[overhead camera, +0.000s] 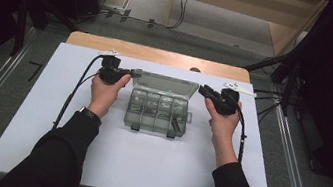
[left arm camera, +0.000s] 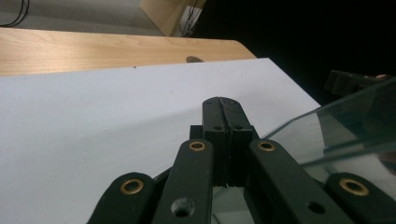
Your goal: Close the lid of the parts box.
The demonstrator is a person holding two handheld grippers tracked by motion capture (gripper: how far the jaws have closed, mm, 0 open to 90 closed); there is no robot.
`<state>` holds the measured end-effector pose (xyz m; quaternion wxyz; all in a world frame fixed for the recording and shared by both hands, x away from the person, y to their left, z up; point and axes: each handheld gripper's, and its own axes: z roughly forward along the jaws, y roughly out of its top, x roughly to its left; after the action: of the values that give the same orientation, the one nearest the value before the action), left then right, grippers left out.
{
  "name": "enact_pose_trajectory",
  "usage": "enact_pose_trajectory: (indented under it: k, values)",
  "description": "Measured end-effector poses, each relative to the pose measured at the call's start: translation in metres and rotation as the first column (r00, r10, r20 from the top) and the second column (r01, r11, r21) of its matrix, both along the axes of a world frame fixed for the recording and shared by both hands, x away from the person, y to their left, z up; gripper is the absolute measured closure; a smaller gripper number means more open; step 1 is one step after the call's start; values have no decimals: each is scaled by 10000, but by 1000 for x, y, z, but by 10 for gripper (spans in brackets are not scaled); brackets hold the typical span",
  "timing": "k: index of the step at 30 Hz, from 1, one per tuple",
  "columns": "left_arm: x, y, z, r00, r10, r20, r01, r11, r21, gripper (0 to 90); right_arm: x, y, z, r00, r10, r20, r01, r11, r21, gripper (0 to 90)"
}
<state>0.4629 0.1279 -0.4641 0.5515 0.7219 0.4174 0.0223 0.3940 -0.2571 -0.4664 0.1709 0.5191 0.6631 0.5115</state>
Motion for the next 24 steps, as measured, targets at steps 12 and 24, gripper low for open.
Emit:
enact_pose_trajectory:
  k: [12,24]
  values:
    - [-13,2,0,9997,-167,154,166,9999,34,892,-3,9,2,9990,438,105,-435,9987,-254,776]
    - [-31,10,5,9981,-362,503,360,9993,43,892,-12,18,3,9959,832,356,-820,9961,-339,827]
